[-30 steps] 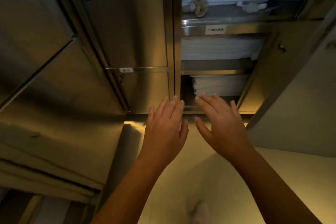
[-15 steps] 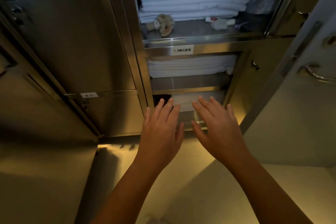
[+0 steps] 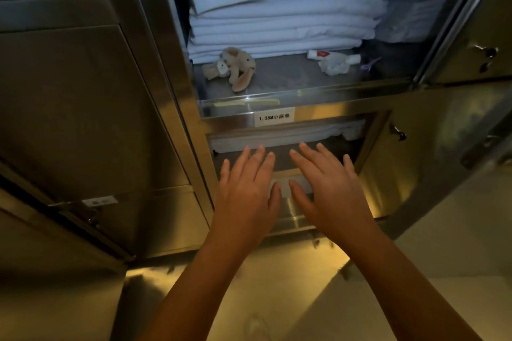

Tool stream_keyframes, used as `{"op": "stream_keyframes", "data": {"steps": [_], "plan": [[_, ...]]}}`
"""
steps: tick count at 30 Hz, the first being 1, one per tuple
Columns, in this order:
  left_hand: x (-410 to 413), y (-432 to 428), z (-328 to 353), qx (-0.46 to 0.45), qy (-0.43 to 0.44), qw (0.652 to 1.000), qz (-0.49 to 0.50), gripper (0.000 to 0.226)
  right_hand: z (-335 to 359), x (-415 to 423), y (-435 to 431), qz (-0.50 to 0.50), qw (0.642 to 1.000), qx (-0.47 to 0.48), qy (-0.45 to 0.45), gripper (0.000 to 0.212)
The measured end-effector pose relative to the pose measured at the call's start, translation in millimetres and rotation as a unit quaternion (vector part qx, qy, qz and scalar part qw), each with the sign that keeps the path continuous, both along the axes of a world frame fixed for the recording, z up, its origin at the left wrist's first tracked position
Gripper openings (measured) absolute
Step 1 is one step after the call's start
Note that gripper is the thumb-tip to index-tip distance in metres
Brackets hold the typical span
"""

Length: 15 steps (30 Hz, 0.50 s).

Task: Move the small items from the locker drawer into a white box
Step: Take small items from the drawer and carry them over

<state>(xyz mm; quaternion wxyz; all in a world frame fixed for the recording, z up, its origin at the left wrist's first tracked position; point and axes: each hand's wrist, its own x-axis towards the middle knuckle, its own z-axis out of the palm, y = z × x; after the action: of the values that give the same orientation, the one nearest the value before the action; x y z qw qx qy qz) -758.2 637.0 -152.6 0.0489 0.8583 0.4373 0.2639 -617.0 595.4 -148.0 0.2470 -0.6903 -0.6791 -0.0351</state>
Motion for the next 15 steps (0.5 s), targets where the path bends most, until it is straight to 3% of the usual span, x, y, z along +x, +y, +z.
{"op": "stream_keyframes", "data": {"steps": [15], "plan": [[34,139,-14,-0.021,0.009,0.999,-0.041,0.051,-6,32,128,-0.042,0.999,0.009,-0.012,0.049]]}}
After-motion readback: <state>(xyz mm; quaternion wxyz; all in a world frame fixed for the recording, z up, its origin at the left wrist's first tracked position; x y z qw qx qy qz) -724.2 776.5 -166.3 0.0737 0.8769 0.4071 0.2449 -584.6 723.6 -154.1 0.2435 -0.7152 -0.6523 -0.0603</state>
